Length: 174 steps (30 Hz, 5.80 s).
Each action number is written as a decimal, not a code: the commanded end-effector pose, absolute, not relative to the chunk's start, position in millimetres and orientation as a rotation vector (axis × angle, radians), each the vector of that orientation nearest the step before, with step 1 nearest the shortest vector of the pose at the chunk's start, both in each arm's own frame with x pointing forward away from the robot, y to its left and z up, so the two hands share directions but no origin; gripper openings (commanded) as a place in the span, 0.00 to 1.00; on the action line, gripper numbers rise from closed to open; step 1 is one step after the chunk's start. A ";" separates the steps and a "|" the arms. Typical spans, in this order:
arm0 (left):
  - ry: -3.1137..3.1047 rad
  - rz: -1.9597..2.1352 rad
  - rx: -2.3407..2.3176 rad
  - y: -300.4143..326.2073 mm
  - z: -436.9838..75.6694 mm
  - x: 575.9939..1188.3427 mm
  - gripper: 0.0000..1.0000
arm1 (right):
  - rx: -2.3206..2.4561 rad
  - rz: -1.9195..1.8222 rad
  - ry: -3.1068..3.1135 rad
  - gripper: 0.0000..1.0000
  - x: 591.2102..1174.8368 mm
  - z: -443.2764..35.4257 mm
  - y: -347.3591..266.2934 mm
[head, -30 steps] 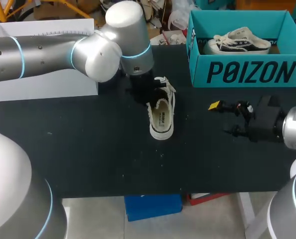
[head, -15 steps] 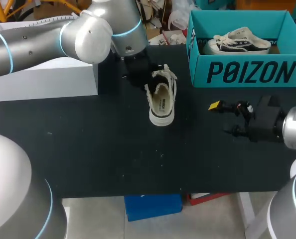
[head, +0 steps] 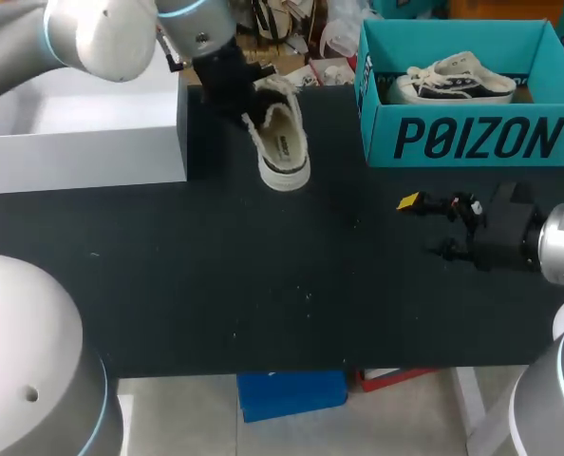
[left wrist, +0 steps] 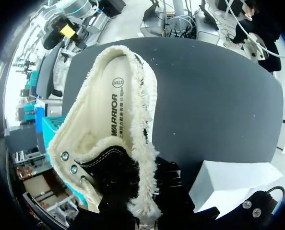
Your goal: Take the shoe out of the shoebox, open the shoe tongue, remove and reinsert the insole, then place the shoe into the shoebox
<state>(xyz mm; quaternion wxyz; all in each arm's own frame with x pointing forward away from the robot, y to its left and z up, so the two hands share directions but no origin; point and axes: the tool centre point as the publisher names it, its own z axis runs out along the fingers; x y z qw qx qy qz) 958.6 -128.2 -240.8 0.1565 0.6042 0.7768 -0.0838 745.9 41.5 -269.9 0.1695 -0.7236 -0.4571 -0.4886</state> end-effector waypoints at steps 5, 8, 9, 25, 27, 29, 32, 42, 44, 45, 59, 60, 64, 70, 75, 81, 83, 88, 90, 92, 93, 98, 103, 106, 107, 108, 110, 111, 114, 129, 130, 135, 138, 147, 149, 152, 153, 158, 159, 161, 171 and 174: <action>2.306 -0.174 1.267 21.2 -170.7 925.6 0.00 | -2.059 -1.387 -1.299 1.00 746.6 -269.8 42.8; 2.345 -0.160 1.132 60.7 -166.7 922.9 0.00 | -2.059 -1.387 -1.299 1.00 746.6 -269.8 42.8; 2.361 -0.161 1.083 74.9 -166.4 921.7 0.00 | -2.059 -1.387 -1.299 1.00 746.6 -269.8 42.8; 2.467 -0.205 0.671 199.5 -186.2 940.4 0.00 | -2.059 -1.387 -1.299 1.00 746.6 -269.8 42.8; 2.476 -0.216 0.649 206.3 -191.2 946.9 0.00 | -2.059 -1.387 -1.299 1.00 746.6 -269.8 42.8; 2.491 -0.218 0.632 213.1 -196.2 954.1 0.00 | -2.059 -1.387 -1.299 1.00 746.6 -269.8 42.8; 2.516 -0.226 0.609 221.0 -201.1 963.5 0.00 | -2.059 -1.387 -1.299 1.00 746.6 -269.8 42.8; 2.595 -0.190 0.617 236.3 -210.6 999.4 0.00 | -2.059 -1.387 -1.299 1.00 746.6 -269.8 42.8; 2.595 -0.190 0.617 236.3 -210.6 999.4 0.00 | -2.059 -1.387 -1.299 1.00 746.6 -269.8 42.8; 2.595 -0.190 0.617 236.3 -210.6 999.4 0.00 | -2.059 -1.387 -1.299 1.00 746.6 -269.8 42.8; 2.595 -0.190 0.617 236.3 -210.6 999.4 0.00 | -2.059 -1.387 -1.299 1.00 746.6 -269.8 42.8; 2.595 -0.190 0.617 236.3 -210.6 999.4 0.00 | -2.059 -1.387 -1.299 1.00 746.6 -269.8 42.8; 2.665 -0.218 0.490 239.2 -211.3 998.8 0.00 | -2.059 -1.387 -1.299 1.00 746.6 -269.8 42.8; 2.711 -0.093 0.304 242.9 -201.6 1006.8 0.00 | -2.059 -1.387 -1.299 1.00 746.6 -269.8 42.8; 2.753 -0.070 0.223 240.7 -207.1 1016.3 0.00 | -2.059 -1.387 -1.299 1.00 746.6 -269.8 42.8; 2.772 -0.102 0.178 238.1 -223.1 1026.0 0.00 | -2.059 -1.387 -1.299 1.00 746.6 -269.8 42.8; 2.779 -0.110 0.168 238.9 -227.6 1028.1 0.00 | -2.059 -1.387 -1.299 1.00 746.6 -269.8 42.8; 2.809 -0.088 0.129 239.7 -242.0 1036.7 0.00 | -2.059 -1.387 -1.299 1.00 746.6 -269.8 42.8; 2.822 -0.065 0.130 238.3 -247.5 1039.8 0.00 | -2.059 -1.387 -1.299 1.00 746.6 -269.8 42.8; 2.829 -0.064 0.133 235.6 -252.8 1042.8 0.00 | -2.059 -1.387 -1.299 1.00 746.6 -269.8 42.8; 2.833 -0.070 0.133 233.5 -254.9 1043.9 0.00 | -2.059 -1.387 -1.299 1.00 746.6 -269.8 42.8; 2.850 -0.047 0.129 227.9 -268.9 1050.1 0.00 | -2.059 -1.387 -1.299 1.00 746.6 -269.8 42.8; 2.864 -0.046 0.110 225.5 -284.6 1050.2 0.00 | -2.059 -1.387 -1.299 1.00 746.6 -269.8 42.8; 2.865 -0.023 0.091 224.9 -294.2 1051.6 0.00 | -2.059 -1.387 -1.299 1.00 746.6 -269.8 42.8; 2.865 -0.022 0.088 224.4 -297.2 1052.3 0.00 | -2.059 -1.387 -1.299 1.00 746.6 -269.8 42.8; 2.866 -0.020 0.083 224.0 -299.3 1052.4 0.00 | -2.059 -1.387 -1.299 1.00 746.6 -269.8 42.8; 2.863 0.003 0.074 222.8 -305.9 1052.2 0.00 | -2.059 -1.387 -1.299 1.00 746.6 -269.8 42.8; 2.868 -0.011 0.064 222.7 -309.0 1052.2 0.00 | -2.059 -1.387 -1.299 1.00 746.6 -269.8 42.8; 2.877 -0.012 0.059 222.1 -318.4 1050.5 0.00 | -2.059 -1.387 -1.299 1.00 746.6 -269.8 42.8; 2.931 -0.026 0.029 226.2 -350.5 1046.6 0.00 | -2.059 -1.387 -1.299 1.00 746.6 -269.8 42.8; 2.933 -0.027 0.029 226.5 -351.7 1046.8 0.00 | -2.059 -1.387 -1.299 1.00 746.6 -269.8 42.8; 2.940 -0.025 0.028 226.9 -354.6 1047.8 0.00 | -2.059 -1.387 -1.299 1.00 746.6 -269.8 42.8; 2.943 -0.022 0.028 227.2 -355.1 1048.4 0.20 | -2.059 -1.387 -1.299 1.00 746.6 -269.8 42.8; 2.913 -0.019 0.076 225.4 -319.5 1051.8 0.33 | -2.059 -1.387 -1.299 1.00 746.6 -269.8 42.8; 2.897 -0.012 0.081 225.0 -308.5 1054.1 0.32 | -2.059 -1.387 -1.299 1.00 746.6 -269.8 42.8; 2.880 -0.004 0.083 224.0 -292.4 1058.6 0.34 | -2.059 -1.387 -1.299 1.00 746.6 -269.8 42.8; 2.879 -0.003 0.084 223.4 -287.6 1060.6 0.34 | -2.059 -1.387 -1.299 1.00 746.6 -269.8 42.8; 2.869 -0.002 0.103 216.7 -266.3 1063.7 0.51 | -2.059 -1.387 -1.299 1.00 746.6 -269.8 42.8; 2.873 -0.012 0.112 215.0 -263.1 1063.1 0.75 | -2.059 -1.387 -1.299 1.00 746.6 -269.8 42.8; 2.879 -0.037 0.108 211.2 -257.4 1060.4 1.00 | -2.059 -1.387 -1.299 1.00 746.6 -269.8 42.8; 2.973 -0.080 0.150 178.5 -239.6 1024.9 1.00 | -2.059 -1.387 -1.299 1.00 746.6 -269.8 42.8; 2.977 -0.063 0.171 173.7 -237.7 1020.0 1.00 | -2.059 -1.387 -1.299 1.00 746.6 -269.8 42.8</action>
